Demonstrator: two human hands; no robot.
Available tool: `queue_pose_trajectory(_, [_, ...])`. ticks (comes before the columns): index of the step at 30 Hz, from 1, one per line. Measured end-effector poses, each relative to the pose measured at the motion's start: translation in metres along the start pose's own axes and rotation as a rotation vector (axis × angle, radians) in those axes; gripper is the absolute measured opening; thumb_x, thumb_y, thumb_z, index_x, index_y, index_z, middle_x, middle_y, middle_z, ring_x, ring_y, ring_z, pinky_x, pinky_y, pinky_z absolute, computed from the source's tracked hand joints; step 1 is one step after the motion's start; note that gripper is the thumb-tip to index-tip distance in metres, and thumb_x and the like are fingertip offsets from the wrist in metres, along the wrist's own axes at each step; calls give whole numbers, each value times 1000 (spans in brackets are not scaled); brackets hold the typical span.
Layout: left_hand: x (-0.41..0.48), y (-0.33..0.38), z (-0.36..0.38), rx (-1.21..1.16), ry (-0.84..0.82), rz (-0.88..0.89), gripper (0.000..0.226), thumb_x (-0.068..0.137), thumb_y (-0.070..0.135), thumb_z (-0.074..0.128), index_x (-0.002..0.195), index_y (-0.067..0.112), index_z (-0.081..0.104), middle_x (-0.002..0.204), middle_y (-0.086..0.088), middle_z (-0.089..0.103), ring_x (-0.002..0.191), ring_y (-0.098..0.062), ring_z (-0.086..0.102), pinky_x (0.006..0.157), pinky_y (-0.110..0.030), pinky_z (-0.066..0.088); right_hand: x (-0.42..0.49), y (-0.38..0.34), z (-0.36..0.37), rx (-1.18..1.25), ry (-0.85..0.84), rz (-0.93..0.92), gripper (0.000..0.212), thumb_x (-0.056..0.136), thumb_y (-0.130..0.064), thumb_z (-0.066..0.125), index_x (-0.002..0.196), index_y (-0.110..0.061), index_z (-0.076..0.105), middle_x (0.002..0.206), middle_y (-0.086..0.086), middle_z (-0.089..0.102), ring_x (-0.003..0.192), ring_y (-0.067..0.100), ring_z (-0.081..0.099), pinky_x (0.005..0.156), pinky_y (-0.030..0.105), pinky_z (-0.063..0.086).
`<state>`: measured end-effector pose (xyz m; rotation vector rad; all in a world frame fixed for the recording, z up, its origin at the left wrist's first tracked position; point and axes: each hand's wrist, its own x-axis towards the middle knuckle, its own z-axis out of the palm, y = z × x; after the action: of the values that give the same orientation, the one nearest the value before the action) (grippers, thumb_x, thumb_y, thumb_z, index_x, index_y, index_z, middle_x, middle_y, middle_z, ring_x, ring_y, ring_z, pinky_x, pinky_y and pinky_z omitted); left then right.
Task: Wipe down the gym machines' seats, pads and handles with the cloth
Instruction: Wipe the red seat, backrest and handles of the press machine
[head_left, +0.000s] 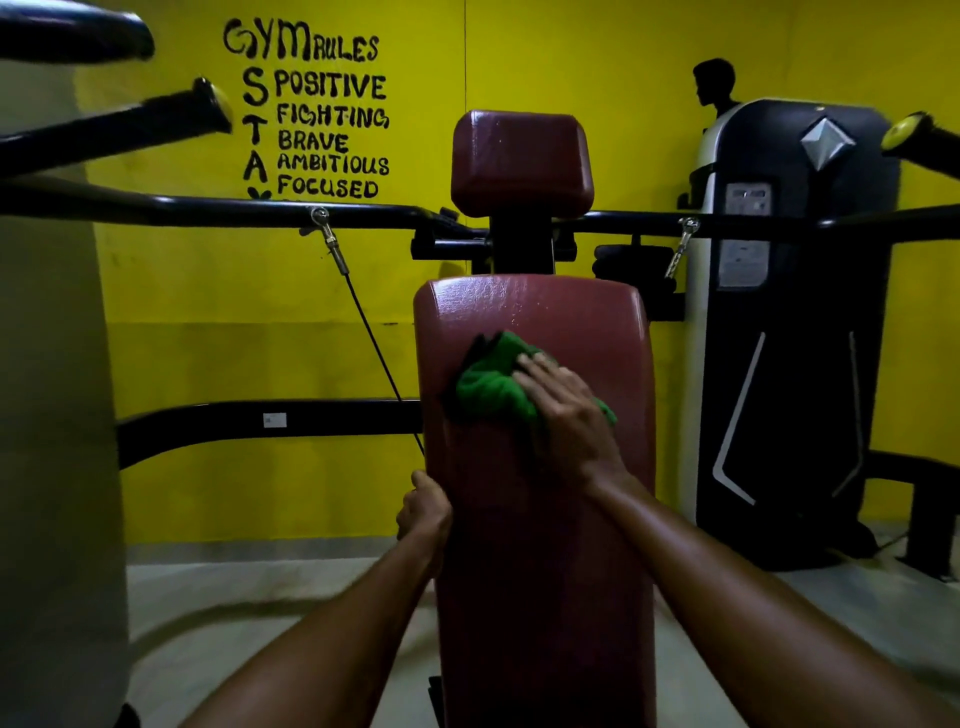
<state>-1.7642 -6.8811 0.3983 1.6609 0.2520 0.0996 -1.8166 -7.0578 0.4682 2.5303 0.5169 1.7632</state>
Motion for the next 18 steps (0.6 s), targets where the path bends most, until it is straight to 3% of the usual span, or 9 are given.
queue_pose_trajectory(3, [4,25,-6,-60,34,16,64,102,47,22,128,1,59,128,-23,59,112,-39,58,101,-49,46,25,22,-10,53,97,555,69,78,4,69,145,-2,53,156,17,45,150,32,34,125,45,23])
queue_pose_trajectory(4, [3,38,-8,-78,43,43,66,103,49,22,131,1,57,131,-23,57,115,-39,57,102,-48,45,34,19,-13,75,88,646,71,78,2,71,145,0,51,156,20,44,151,33,33,126,44,21])
queue_pose_trajectory(5, [1,51,-9,-94,47,66,68,103,52,21,134,2,55,135,-23,55,119,-40,55,103,-47,44,39,14,-13,88,67,608,69,79,-1,72,145,1,51,155,22,44,150,34,34,125,44,21])
queue_pose_trajectory(8, [4,79,0,-154,82,103,67,104,51,21,136,2,53,139,-23,51,126,-41,49,108,-46,38,38,12,-4,110,-40,65,61,86,-10,71,145,-3,54,155,18,46,147,29,39,123,41,25])
queue_pose_trajectory(10, [11,79,6,-180,148,101,65,102,50,25,129,2,59,134,-24,55,122,-41,52,106,-46,39,37,25,-5,82,-88,-114,55,92,-14,67,145,-5,55,156,14,46,147,25,39,123,39,26])
queue_pose_trajectory(12, [15,75,12,-201,178,95,63,100,52,27,120,4,63,126,-23,59,114,-42,55,103,-49,42,53,38,-4,56,19,44,52,91,-11,64,141,-1,56,151,18,51,144,32,44,121,45,32])
queue_pose_trajectory(15, [19,71,16,-196,187,106,63,98,53,26,112,6,65,119,-22,63,105,-41,58,98,-51,46,88,34,-1,38,92,496,56,83,-9,69,136,3,58,144,25,56,139,37,49,120,46,34])
queue_pose_trajectory(16, [21,72,16,-192,193,113,63,98,52,26,112,6,65,118,-22,63,104,-40,58,97,-50,47,95,25,1,35,89,509,56,81,-11,70,135,3,59,142,25,57,137,38,50,119,46,35])
queue_pose_trajectory(18, [21,72,16,-174,202,127,62,101,50,26,116,4,64,122,-24,61,108,-41,57,98,-46,45,94,10,6,78,33,260,58,80,-10,72,136,1,60,142,24,58,136,37,53,118,45,36])
